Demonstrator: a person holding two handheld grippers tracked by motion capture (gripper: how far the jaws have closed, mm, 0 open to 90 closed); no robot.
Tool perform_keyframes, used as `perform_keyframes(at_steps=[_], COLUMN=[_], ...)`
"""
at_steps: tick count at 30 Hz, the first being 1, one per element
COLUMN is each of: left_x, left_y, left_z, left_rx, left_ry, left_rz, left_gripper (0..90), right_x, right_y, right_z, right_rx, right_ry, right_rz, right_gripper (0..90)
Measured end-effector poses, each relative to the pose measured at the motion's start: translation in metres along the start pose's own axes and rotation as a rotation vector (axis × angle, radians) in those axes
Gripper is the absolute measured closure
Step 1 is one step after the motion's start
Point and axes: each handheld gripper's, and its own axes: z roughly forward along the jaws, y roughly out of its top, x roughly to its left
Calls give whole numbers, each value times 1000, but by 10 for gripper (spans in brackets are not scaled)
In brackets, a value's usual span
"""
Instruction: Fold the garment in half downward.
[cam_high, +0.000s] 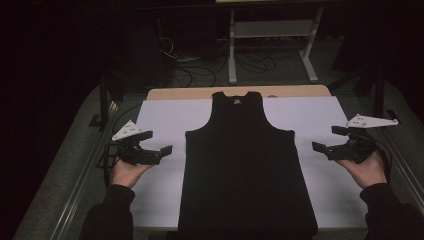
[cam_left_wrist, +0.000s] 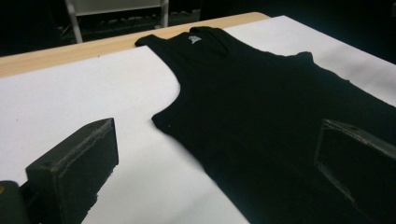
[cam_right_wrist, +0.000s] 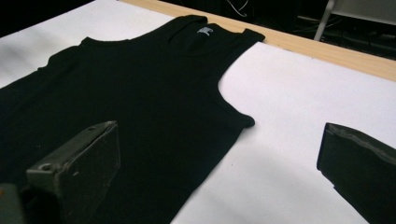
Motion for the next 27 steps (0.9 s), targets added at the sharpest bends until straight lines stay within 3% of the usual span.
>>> perform_keyframes(at_steps=[8, 17, 27], left_x=[4, 12, 18], left_y=[11, 23, 35], left_z=[4, 9, 24], left_rx=[26, 28, 61], left_ry=[3, 7, -31], left_rz=[31, 34, 51], left_gripper=[0, 0, 0], right_x=[-1, -5, -11], right_y=[10, 20, 23], right_z=[5, 12, 26], right_rx=[19, 48, 65], right_ry=[7, 23, 21], right_rz=[-13, -18, -14], right_gripper=[0, 0, 0])
